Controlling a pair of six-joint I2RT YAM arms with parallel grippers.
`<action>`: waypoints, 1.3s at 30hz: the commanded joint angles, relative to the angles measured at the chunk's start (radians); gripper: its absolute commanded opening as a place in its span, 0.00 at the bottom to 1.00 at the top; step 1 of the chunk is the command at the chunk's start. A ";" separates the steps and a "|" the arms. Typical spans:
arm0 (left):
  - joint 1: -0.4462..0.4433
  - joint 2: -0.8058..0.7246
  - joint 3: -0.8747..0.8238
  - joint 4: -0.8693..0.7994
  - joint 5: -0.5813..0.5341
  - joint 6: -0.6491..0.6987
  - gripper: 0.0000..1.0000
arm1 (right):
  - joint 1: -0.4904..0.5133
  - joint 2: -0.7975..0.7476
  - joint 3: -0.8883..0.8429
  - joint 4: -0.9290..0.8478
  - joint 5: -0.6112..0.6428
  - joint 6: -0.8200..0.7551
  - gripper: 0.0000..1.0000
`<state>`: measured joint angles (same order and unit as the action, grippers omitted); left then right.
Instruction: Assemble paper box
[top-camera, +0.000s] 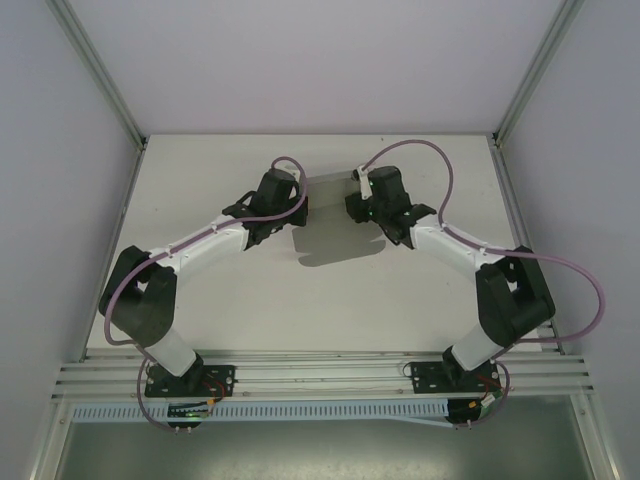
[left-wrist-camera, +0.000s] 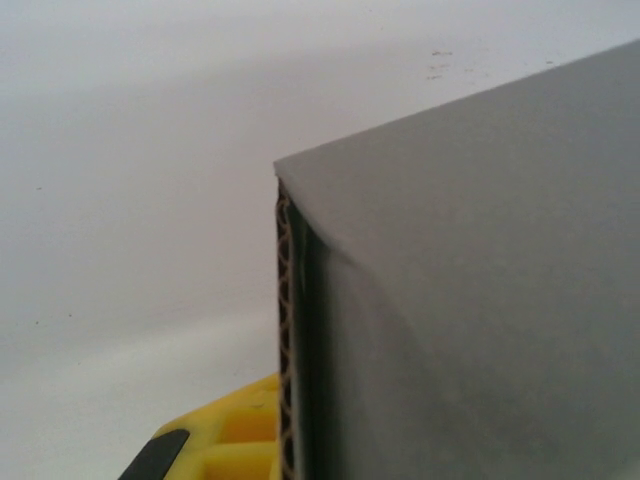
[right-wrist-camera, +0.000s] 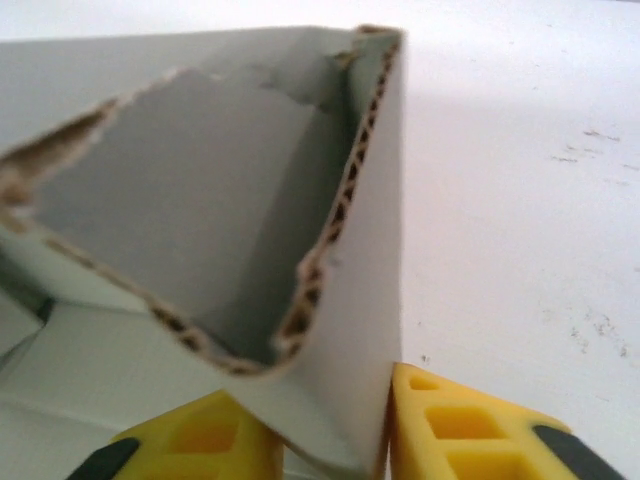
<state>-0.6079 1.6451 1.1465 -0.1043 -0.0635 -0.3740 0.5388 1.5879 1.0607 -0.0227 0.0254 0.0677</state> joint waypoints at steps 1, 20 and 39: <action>-0.018 -0.001 0.039 0.020 0.075 0.003 0.00 | -0.001 0.052 0.049 0.009 0.204 0.044 0.22; -0.023 0.020 0.082 -0.100 -0.052 -0.088 0.00 | -0.064 0.227 0.215 -0.510 0.955 0.170 0.05; -0.023 0.057 0.121 -0.108 0.002 -0.135 0.00 | -0.062 0.172 0.114 -0.052 0.629 0.025 0.00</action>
<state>-0.6510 1.7794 1.2568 -0.1009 -0.0349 -0.5026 0.6064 1.8191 1.2884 -0.2184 0.6186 0.1719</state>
